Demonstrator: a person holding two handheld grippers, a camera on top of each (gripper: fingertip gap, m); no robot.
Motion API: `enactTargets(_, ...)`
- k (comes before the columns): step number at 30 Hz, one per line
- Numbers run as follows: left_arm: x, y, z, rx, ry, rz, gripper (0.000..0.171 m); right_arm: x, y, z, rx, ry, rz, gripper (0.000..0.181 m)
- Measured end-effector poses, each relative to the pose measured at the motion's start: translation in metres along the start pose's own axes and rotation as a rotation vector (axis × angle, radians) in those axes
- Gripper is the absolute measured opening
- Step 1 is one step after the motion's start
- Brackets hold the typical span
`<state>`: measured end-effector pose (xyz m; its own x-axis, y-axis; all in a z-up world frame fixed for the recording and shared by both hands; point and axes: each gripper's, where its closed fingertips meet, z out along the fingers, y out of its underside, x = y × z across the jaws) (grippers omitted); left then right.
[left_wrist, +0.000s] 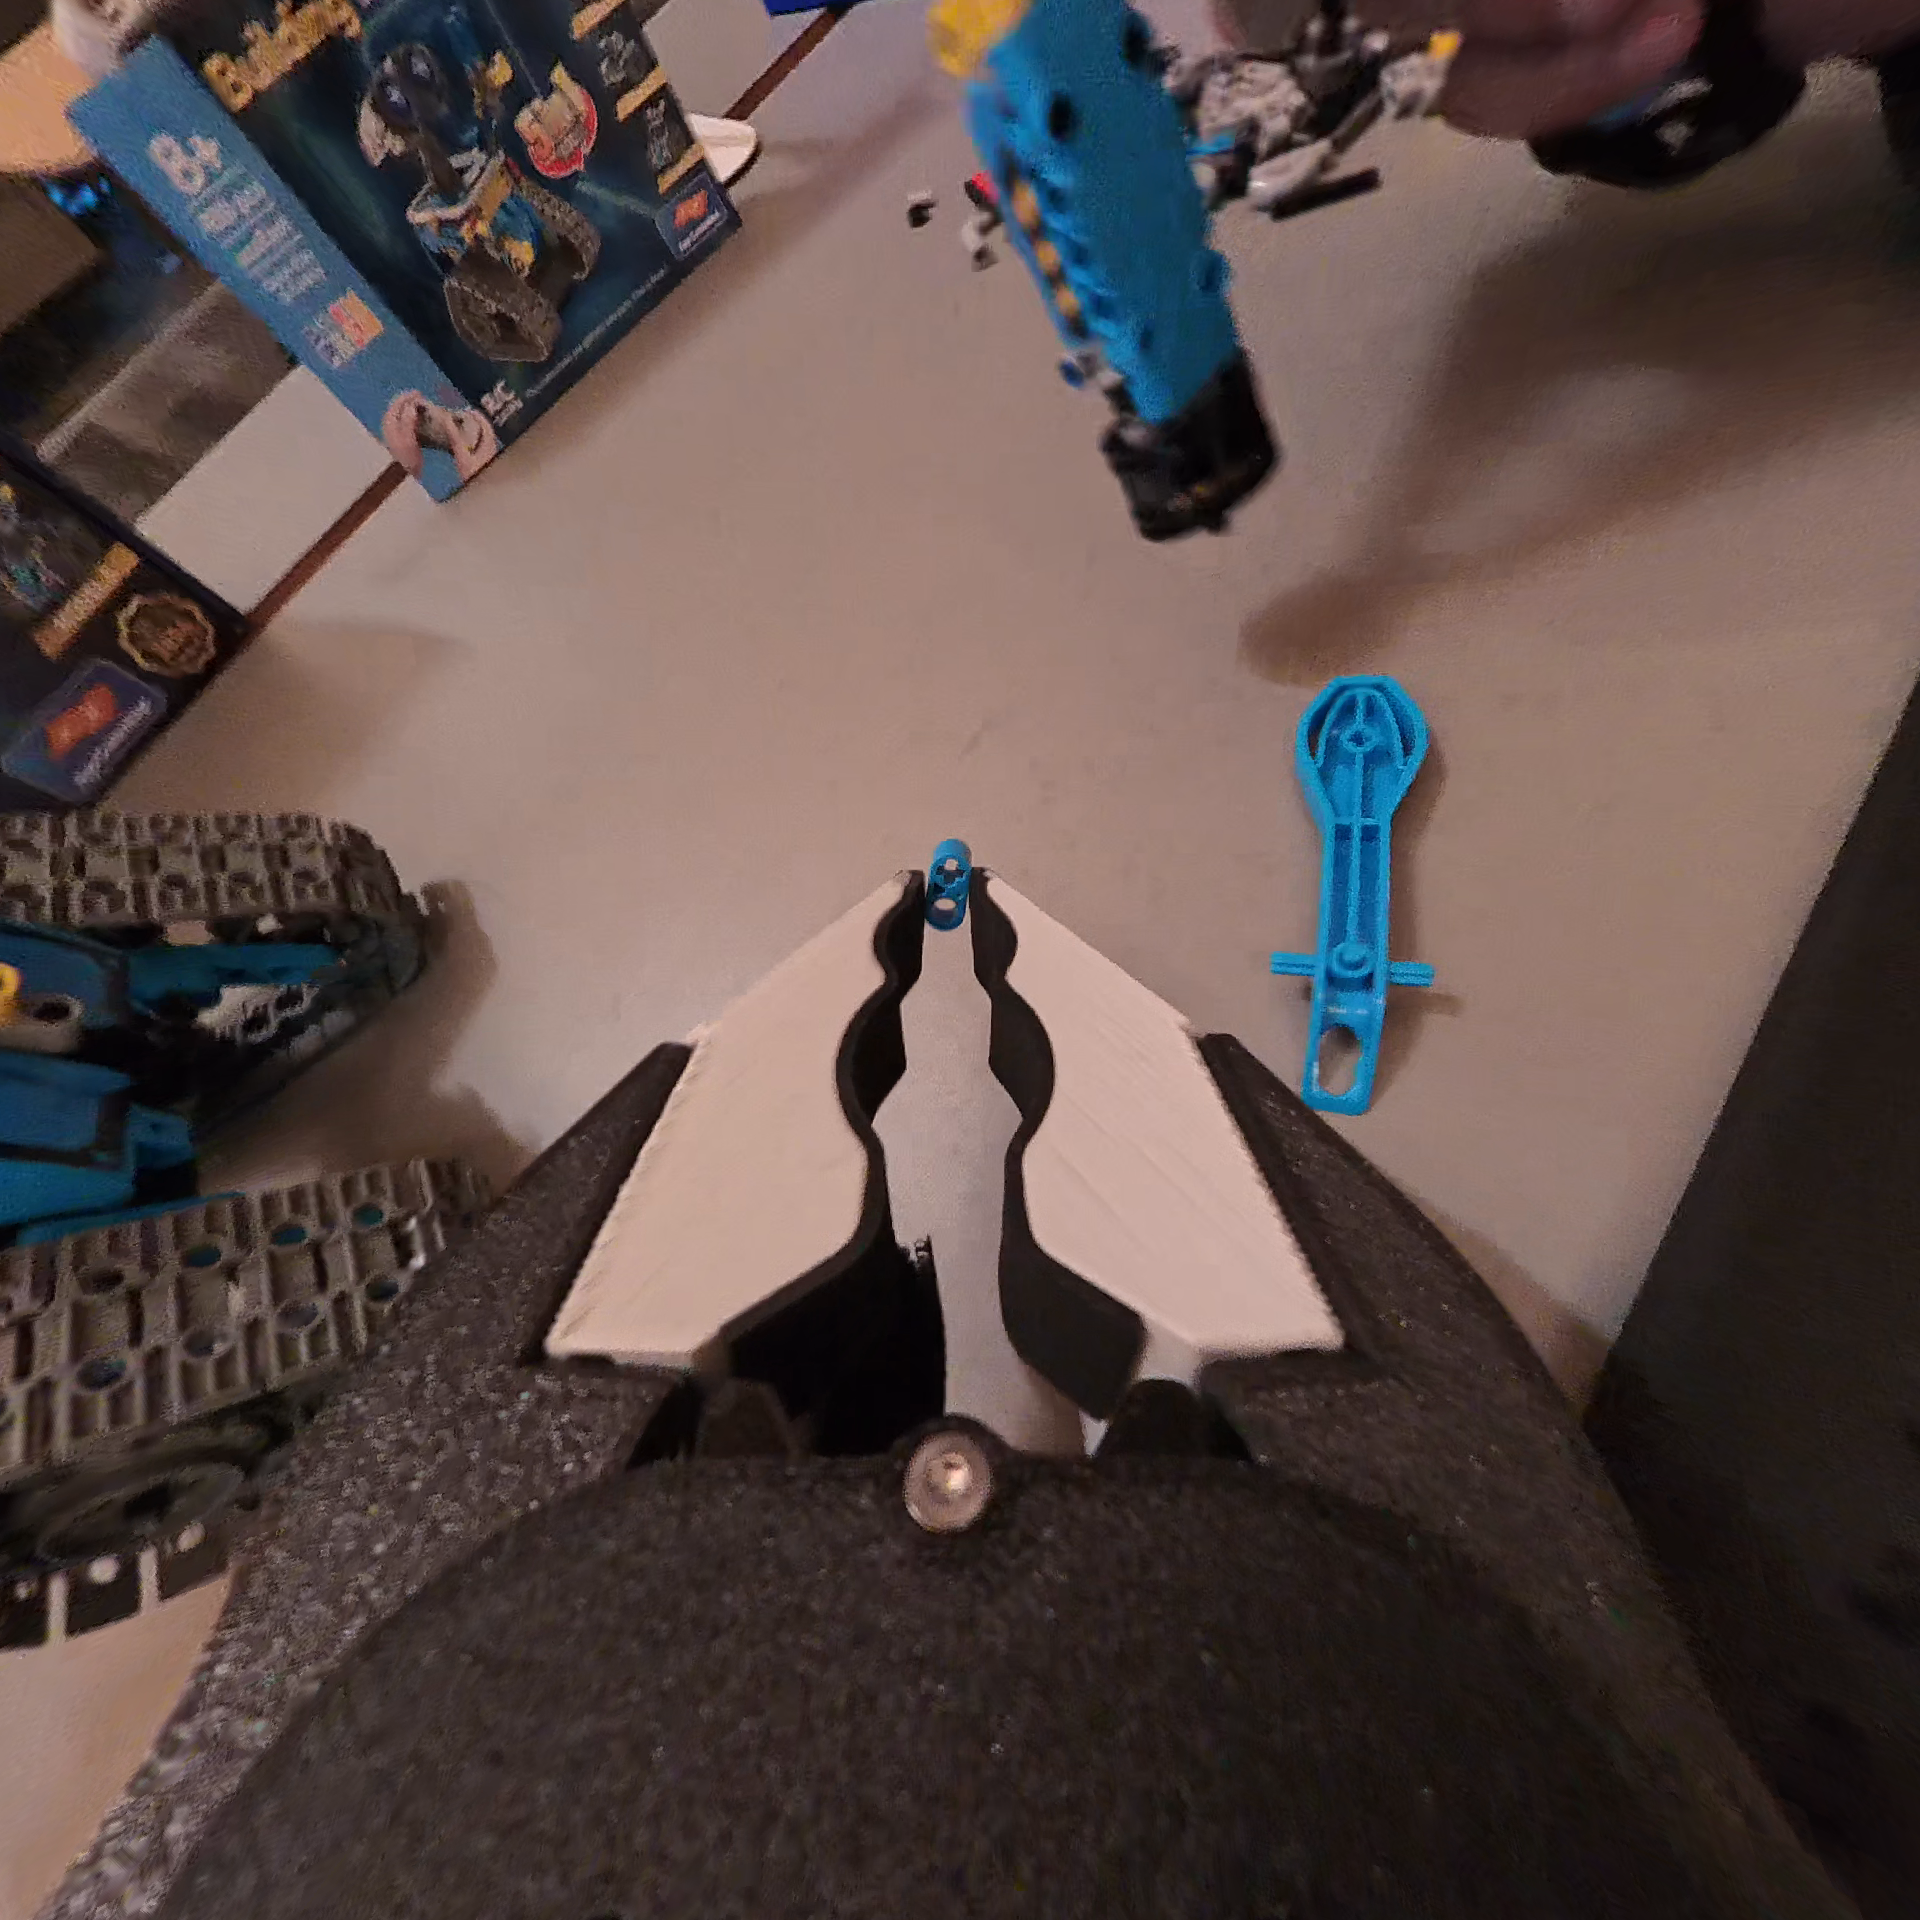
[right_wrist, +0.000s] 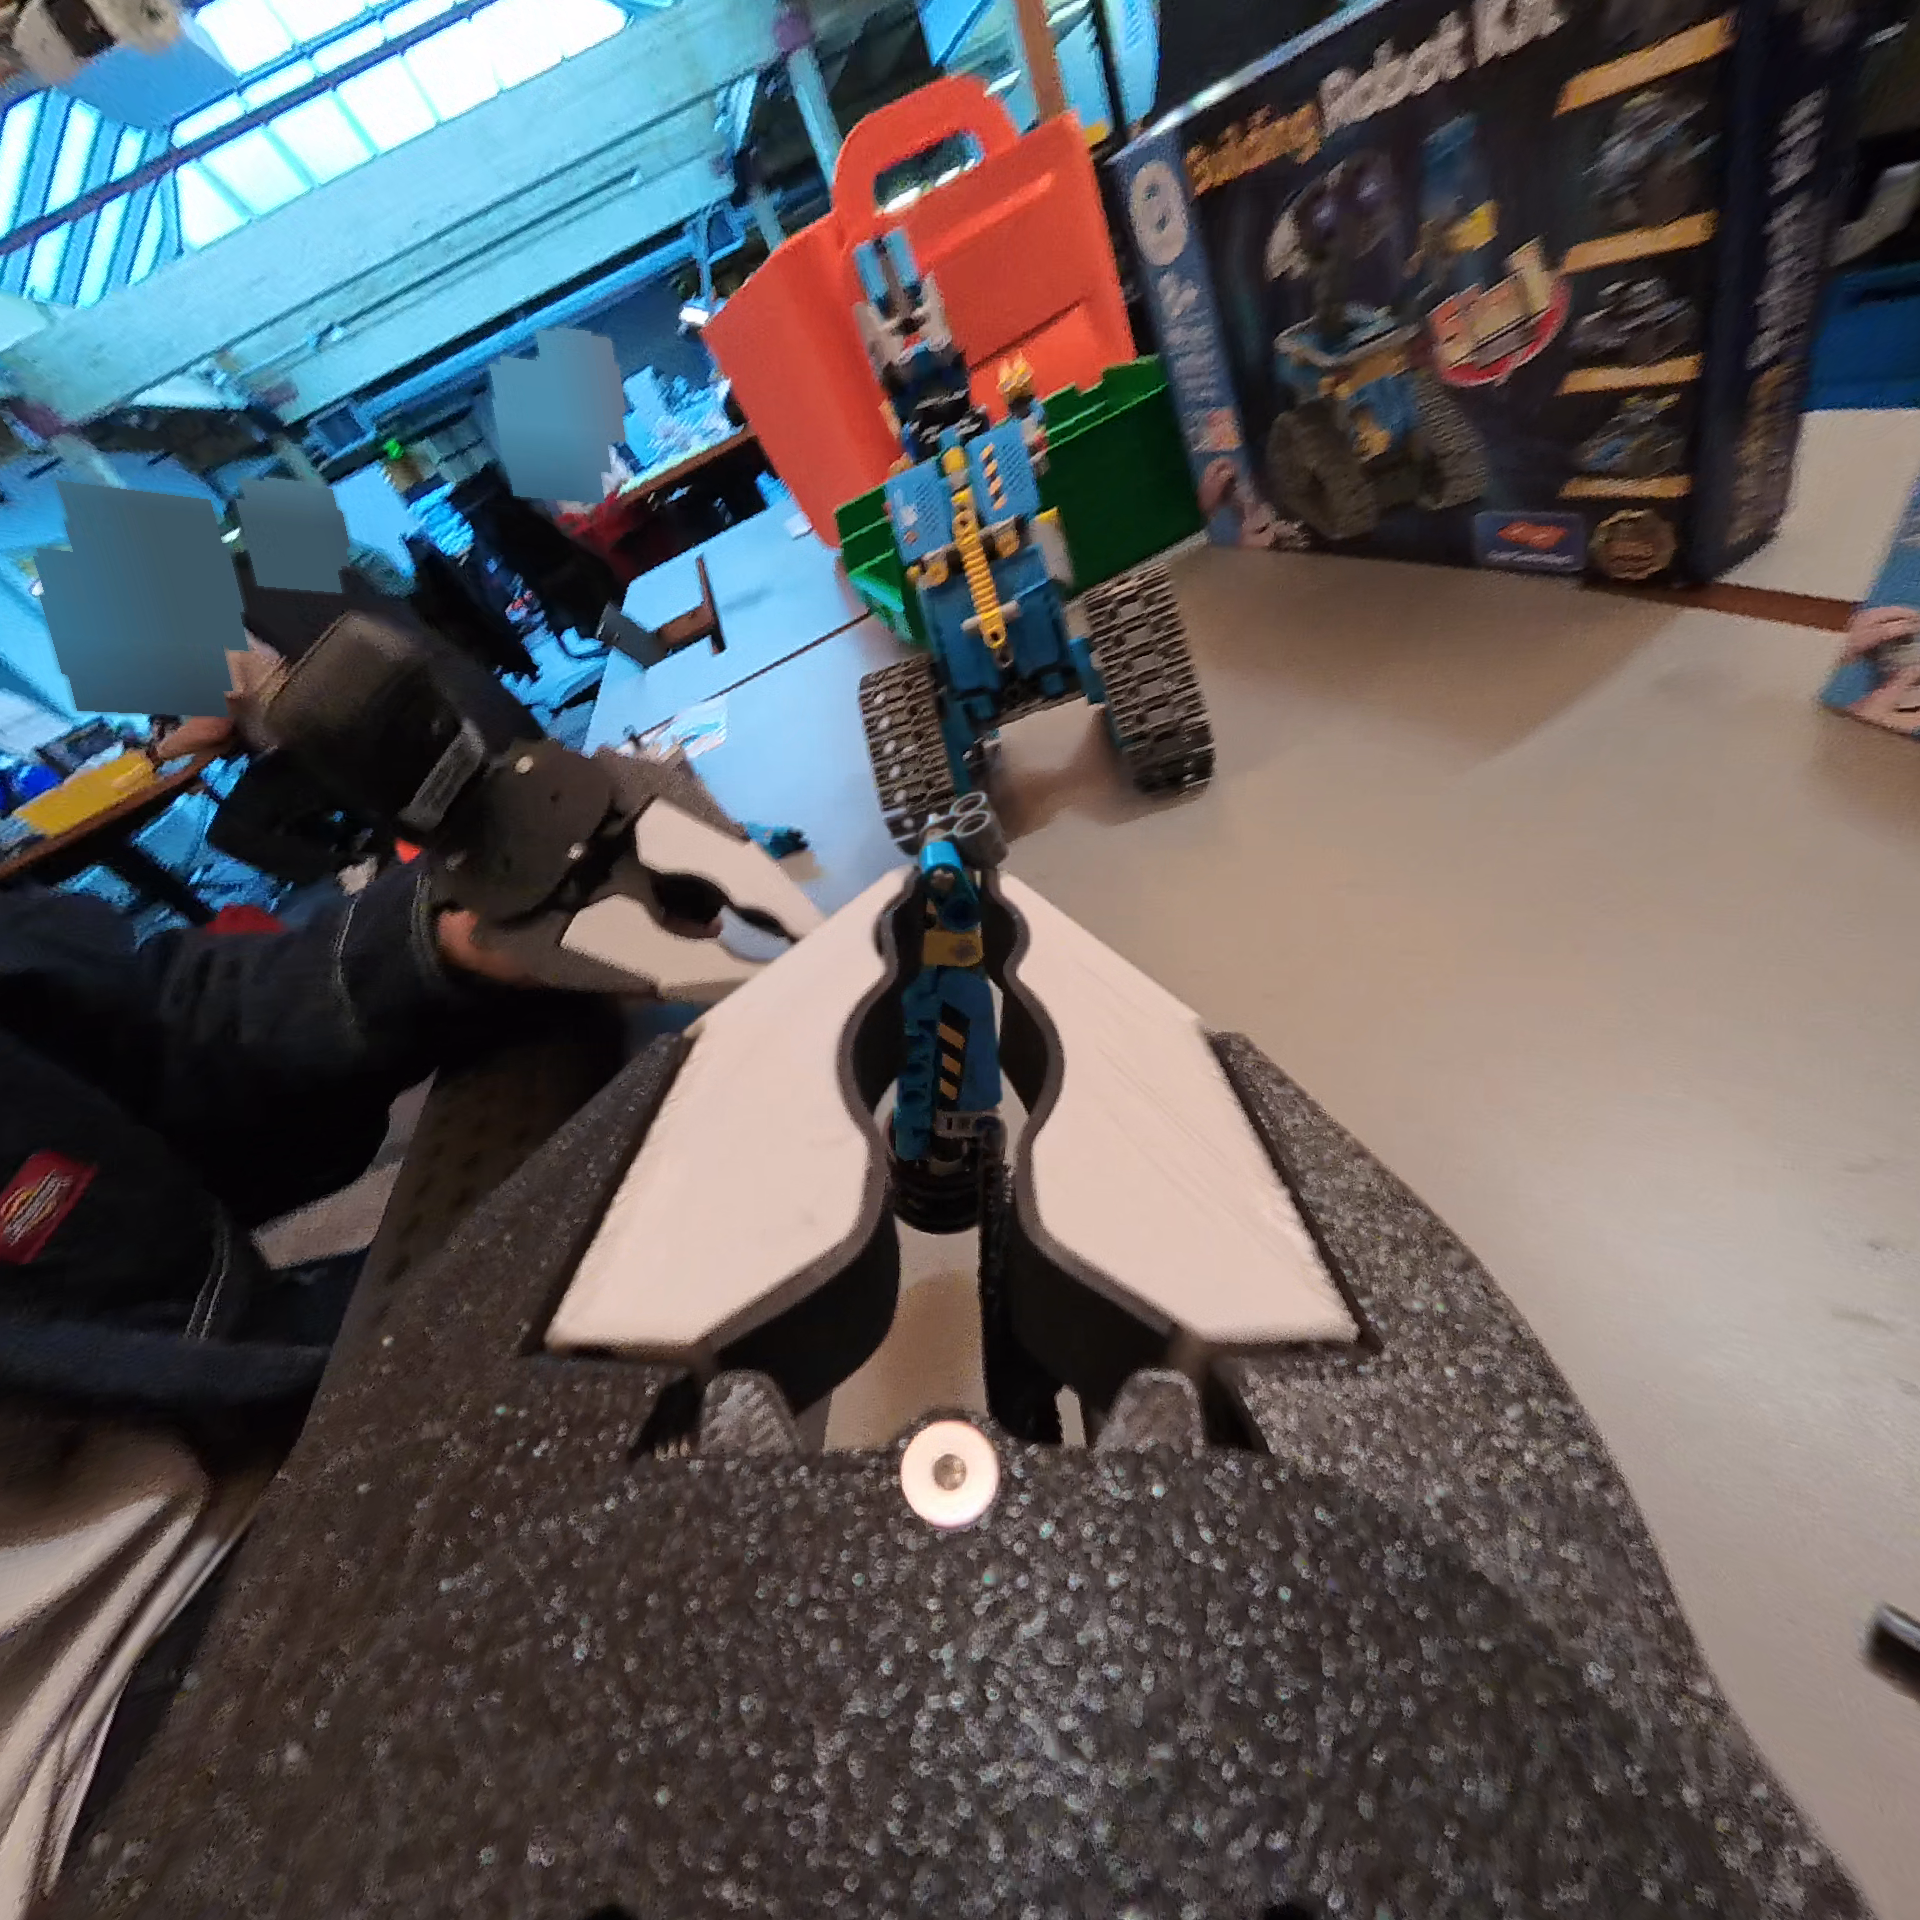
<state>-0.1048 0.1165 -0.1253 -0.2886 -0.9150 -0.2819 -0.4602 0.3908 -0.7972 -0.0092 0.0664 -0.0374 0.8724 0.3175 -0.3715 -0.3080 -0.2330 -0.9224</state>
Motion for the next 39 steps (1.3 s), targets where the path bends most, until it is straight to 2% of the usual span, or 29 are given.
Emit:
enactTargets(4, 0.016, 0.008, 0.012, -0.094, 0.074, 0.030, 0.007, 0.018, 0.008, -0.004, -0.035, 0.071, 0.051, 0.008)
enactTargets(7, 0.023, 0.008, 0.017, -0.153, 0.173, -0.059, 0.007, 0.019, 0.016, 0.001, -0.067, 0.079, 0.051, 0.009)
enactTargets(11, 0.032, 0.013, 0.027, -0.227, 0.259, -0.116, 0.008, 0.013, 0.018, 0.005, -0.065, 0.025, 0.088, 0.009)
enactTargets(14, 0.035, 0.010, 0.030, -0.200, 0.277, -0.167, 0.008, 0.007, 0.015, 0.004, -0.043, -0.028, 0.125, 0.009)
enactTargets(16, 0.033, 0.011, 0.030, -0.193, 0.268, -0.183, 0.016, -0.001, 0.009, 0.003, -0.013, -0.089, 0.157, 0.008)
enactTargets(19, 0.029, -0.006, 0.024, -0.083, 0.301, -0.293, 0.028, -0.008, 0.003, 0.002, 0.026, -0.160, 0.206, 0.008)
enactTargets(23, 0.031, -0.069, -0.004, 0.256, 0.529, -0.576, 0.046, -0.028, 0.001, 0.006, 0.031, -0.272, 0.216, 0.008)
enactTargets(26, 0.030, -0.093, -0.021, 0.389, 0.618, -0.637, 0.051, -0.053, 0.012, 0.015, -0.047, -0.349, 0.143, 0.008)
enactTargets(29, 0.032, -0.095, -0.027, 0.420, 0.638, -0.627, 0.040, -0.070, 0.021, 0.022, -0.088, -0.393, 0.097, 0.009)
enactTargets(32, 0.043, -0.092, -0.024, 0.376, 0.660, -0.588, 0.033, -0.078, 0.033, 0.029, -0.150, -0.409, 0.072, 0.009)
enactTargets(34, 0.049, -0.090, -0.021, 0.352, 0.645, -0.537, 0.016, -0.081, 0.038, 0.032, -0.173, -0.406, 0.058, 0.009)
enactTargets(36, 0.046, -0.087, -0.019, 0.345, 0.606, -0.505, 0.016, -0.077, 0.038, 0.033, -0.170, -0.377, 0.037, 0.009)
enactTargets(39, 0.042, -0.087, -0.021, 0.358, 0.650, -0.597, 0.015, -0.075, 0.033, 0.033, -0.138, -0.341, -0.006, 0.008)
